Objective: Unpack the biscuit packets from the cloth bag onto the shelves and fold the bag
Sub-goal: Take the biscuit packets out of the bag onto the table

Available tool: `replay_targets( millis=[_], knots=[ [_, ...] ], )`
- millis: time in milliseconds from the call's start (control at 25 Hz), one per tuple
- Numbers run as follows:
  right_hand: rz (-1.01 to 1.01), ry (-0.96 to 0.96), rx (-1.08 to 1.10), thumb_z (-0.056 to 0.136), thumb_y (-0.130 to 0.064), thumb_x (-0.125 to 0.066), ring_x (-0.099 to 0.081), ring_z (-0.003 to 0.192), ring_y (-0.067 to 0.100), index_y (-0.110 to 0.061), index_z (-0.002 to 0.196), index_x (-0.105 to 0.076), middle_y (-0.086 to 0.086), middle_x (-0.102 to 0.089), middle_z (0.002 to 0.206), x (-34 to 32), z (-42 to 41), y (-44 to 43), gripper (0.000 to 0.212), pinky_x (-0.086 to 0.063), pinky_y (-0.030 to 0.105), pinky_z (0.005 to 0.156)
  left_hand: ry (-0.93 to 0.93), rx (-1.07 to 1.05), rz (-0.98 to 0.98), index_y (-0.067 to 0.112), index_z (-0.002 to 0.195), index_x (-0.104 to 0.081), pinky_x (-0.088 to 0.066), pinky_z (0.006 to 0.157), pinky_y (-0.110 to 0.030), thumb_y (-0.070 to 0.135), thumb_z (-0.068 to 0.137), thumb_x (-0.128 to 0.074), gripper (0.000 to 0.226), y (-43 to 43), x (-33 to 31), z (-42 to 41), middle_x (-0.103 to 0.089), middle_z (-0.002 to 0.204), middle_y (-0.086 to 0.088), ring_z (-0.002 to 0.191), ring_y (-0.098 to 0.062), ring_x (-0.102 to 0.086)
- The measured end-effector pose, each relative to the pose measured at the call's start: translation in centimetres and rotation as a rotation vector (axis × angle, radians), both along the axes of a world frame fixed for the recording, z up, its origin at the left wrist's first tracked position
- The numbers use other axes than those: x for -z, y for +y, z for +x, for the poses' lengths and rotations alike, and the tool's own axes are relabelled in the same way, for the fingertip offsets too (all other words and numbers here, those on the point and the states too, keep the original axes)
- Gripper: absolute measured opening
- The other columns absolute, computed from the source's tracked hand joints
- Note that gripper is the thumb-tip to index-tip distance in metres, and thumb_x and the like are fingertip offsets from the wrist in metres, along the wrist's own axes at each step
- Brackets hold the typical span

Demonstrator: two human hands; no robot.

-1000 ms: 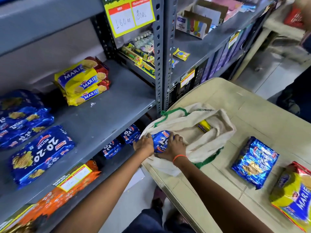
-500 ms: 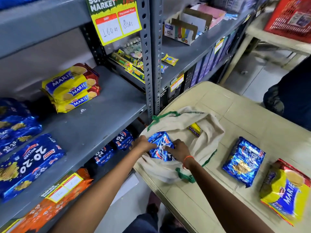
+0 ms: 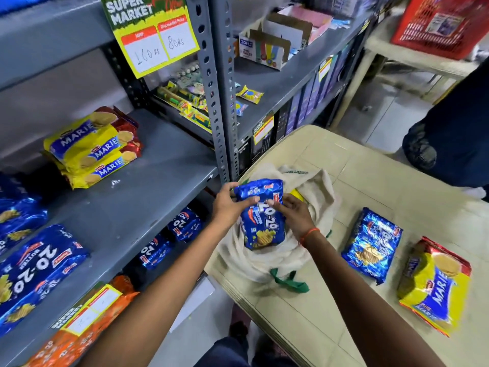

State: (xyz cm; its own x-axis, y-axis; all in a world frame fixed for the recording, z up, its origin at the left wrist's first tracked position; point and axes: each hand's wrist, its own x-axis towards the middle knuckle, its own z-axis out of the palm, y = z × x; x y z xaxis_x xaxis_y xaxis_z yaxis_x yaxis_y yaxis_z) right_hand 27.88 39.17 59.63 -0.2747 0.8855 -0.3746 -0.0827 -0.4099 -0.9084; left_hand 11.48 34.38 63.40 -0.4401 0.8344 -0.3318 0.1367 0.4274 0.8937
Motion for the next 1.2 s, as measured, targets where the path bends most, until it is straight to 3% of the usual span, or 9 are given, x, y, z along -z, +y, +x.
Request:
replay_targets(
  millis=[200,360,480,560,640,760,960,1080,1200],
  knots=[
    [-0.126,0.111,0.144,0.087,-0.016,-0.066,-0.07,0.057,0.01,-0.012,0.077,-0.065,-0.002,-0.075,0.064,-2.8,1.0,1.0,0.011,-0.057,0.021,0.052,-0.021,0.051,0.115,0.004,0.114,-0.06,-0.054,0.088,-0.039,0.023,0.085,-0.069,0.036,0.9,0.2,1.9,-0.069,0.108,-0.017,0.091,-0.021,-0.065],
    [-0.331,-0.313,-0.073,0.088,-0.047,-0.058,-0.046,0.051,0.015,-0.019,0.066,-0.049,0.001,-0.046,0.059,-4.4,1.8,1.7,0.037,-0.044,0.023,0.054,0.036,0.017,-0.179,-0.005,0.107,-0.064,-0.049,0.079,-0.031,0.039,0.092,-0.055,0.048,3.0,1.1,2.5,-0.069,0.103,-0.022,0.102,-0.035,-0.067],
    [-0.337,-0.407,-0.16,0.091,-0.04,-0.057,-0.046,0.052,0.018,-0.015,0.083,-0.053,0.004,-0.047,0.064,-4.3,2.0,0.9,0.026,-0.045,0.025,0.053,0.08,0.025,-0.39,-0.009,0.122,-0.056,-0.044,0.083,-0.029,0.042,0.093,-0.05,0.058,3.0,1.7,2.7,-0.06,0.127,-0.025,0.117,-0.036,-0.059],
    [-0.345,-0.39,-0.177,0.092,-0.037,-0.056,-0.051,0.056,0.016,-0.018,0.096,-0.056,0.001,-0.054,0.071,-3.8,1.7,-0.3,0.02,-0.045,0.024,0.054,0.29,0.124,-0.44,-0.008,0.124,-0.054,-0.045,0.094,-0.037,0.046,0.095,-0.042,0.062,2.4,1.9,2.8,-0.056,0.132,-0.028,0.121,-0.041,-0.054],
    [-0.319,-0.291,-0.124,0.088,-0.036,-0.062,-0.06,0.063,0.01,-0.021,0.087,-0.06,-0.003,-0.063,0.08,-3.3,1.6,-1.5,0.015,-0.05,0.022,0.055,0.418,0.16,-0.317,-0.003,0.119,-0.054,-0.044,0.091,-0.04,0.048,0.097,-0.035,0.058,1.8,1.7,3.1,-0.059,0.125,-0.029,0.117,-0.043,-0.055],
    [-0.157,-0.044,-0.005,0.084,-0.016,-0.07,-0.07,0.068,0.008,-0.023,0.079,-0.065,-0.001,-0.071,0.088,-3.7,1.4,-2.3,0.01,-0.057,0.024,0.06,0.254,0.125,0.018,0.009,0.101,-0.047,-0.038,0.074,-0.034,0.043,0.1,-0.032,0.038,0.5,1.6,2.9,-0.062,0.095,-0.016,0.097,-0.036,-0.06],
    [0.065,-0.057,0.122,0.081,-0.007,-0.07,-0.065,0.099,0.028,-0.002,0.115,-0.053,0.022,-0.065,0.118,-5.6,0.5,-1.9,0.038,-0.055,0.044,0.086,0.261,0.019,0.369,0.004,0.112,-0.046,-0.042,0.072,-0.029,0.031,0.1,-0.035,0.032,-1.2,0.0,3.6,-0.058,0.097,-0.002,0.086,-0.019,-0.057],
    [0.075,-0.108,0.187,0.081,-0.021,-0.073,-0.069,0.097,0.029,-0.004,0.114,-0.056,0.019,-0.069,0.113,-6.2,1.4,-2.0,0.04,-0.057,0.032,0.071,0.208,-0.071,0.268,0.003,0.108,-0.049,-0.035,0.069,-0.026,0.036,0.101,-0.034,0.037,0.3,-1.2,5.4,-0.057,0.093,-0.006,0.085,-0.02,-0.054],
    [0.034,-0.249,0.35,0.087,-0.025,-0.066,-0.068,0.094,0.03,-0.003,0.102,-0.064,0.02,-0.071,0.106,-4.8,4.6,-3.3,0.027,-0.055,0.037,0.076,0.139,0.156,0.008,-0.001,0.111,-0.055,-0.042,0.076,-0.033,0.038,0.1,-0.036,0.045,1.5,-0.8,8.2,-0.064,0.105,-0.021,0.097,-0.032,-0.061]
  ],
)
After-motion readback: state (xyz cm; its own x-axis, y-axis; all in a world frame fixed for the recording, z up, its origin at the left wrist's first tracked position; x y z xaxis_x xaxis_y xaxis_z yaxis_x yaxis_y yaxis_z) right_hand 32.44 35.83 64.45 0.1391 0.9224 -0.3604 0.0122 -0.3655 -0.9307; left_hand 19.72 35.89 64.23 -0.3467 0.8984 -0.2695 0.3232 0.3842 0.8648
